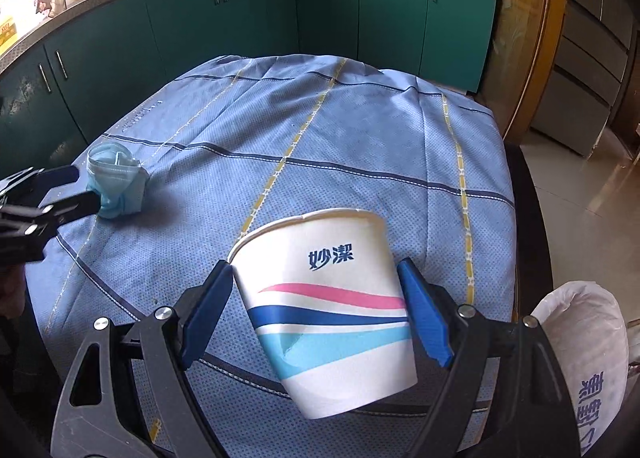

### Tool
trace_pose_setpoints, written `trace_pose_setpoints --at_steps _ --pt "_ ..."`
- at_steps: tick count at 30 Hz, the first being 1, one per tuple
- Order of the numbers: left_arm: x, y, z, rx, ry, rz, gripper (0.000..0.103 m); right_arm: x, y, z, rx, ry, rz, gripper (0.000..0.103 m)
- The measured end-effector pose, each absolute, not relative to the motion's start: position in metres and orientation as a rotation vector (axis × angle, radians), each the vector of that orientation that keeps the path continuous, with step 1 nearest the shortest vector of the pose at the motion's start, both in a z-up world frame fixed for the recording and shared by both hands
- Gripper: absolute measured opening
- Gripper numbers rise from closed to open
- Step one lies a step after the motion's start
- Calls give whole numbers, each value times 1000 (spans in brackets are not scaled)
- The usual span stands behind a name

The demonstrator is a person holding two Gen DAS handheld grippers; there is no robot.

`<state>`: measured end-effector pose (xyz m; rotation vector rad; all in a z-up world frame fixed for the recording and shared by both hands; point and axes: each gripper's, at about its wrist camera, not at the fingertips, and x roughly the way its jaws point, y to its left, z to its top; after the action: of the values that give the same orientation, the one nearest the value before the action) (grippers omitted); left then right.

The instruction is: Collect trash

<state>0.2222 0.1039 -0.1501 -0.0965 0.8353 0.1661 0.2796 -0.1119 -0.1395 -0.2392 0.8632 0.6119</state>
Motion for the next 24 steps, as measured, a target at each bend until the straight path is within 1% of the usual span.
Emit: trace_pose_setpoints --at_steps 4,6,7,8,9,11,12,13,14,17,24 --pt "239 97 -160 -70 886 177 92 279 -110 -140 -241 857 613 82" --pt "236 94 -160 -72 884 160 90 278 -110 -140 -244 855 611 82" --pt "234 92 -160 -66 877 152 81 278 -110 -140 -246 852 611 82" --pt "234 90 -160 -53 876 150 69 277 -110 -140 -246 851 612 82" --pt "232 87 -161 -35 884 142 65 276 -110 -139 -246 850 614 82" --pt "229 85 -161 -34 886 124 48 274 -110 -138 -247 847 616 82" --pt "228 84 -161 -36 886 118 44 273 -109 -138 -249 844 617 82" --pt "225 83 -159 -40 884 112 37 272 -109 -138 -250 840 617 82" --pt "222 82 -158 -42 880 110 34 270 -110 -137 -249 836 617 82" --pt "210 77 -148 -40 850 101 30 267 -115 -134 -234 822 615 82" --pt "186 61 -110 -13 736 111 30 257 -141 -115 -177 741 555 82"
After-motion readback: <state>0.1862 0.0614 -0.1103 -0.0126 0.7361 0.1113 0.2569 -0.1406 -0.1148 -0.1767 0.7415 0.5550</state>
